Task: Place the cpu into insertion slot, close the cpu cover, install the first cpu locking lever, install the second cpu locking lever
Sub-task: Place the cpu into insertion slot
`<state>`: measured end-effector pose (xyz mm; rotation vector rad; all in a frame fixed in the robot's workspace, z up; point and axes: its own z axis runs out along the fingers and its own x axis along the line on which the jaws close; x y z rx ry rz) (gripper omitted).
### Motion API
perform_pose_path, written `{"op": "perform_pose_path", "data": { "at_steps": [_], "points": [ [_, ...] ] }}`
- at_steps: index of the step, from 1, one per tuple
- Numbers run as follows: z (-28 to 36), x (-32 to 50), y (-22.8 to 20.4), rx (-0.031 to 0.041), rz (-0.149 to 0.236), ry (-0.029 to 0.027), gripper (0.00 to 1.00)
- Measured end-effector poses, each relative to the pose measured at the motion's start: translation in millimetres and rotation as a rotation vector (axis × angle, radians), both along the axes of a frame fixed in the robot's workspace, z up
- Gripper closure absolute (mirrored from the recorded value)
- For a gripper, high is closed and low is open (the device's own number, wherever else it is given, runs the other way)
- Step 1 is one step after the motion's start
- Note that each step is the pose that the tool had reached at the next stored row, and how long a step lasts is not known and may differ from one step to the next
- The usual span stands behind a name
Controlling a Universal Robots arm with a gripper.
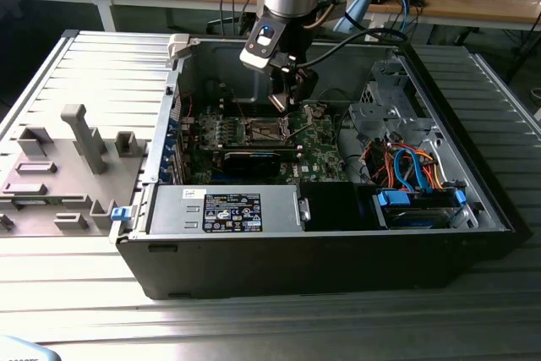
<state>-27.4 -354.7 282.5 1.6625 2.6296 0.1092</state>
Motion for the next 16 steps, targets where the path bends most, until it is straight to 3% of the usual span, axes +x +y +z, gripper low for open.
{"op": "perform_pose_path", "data": {
  "at_steps": [16],
  "points": [
    [-0.8, 0.0, 0.0, 0.0, -0.015, 0.0, 0.45]
  ]
}}
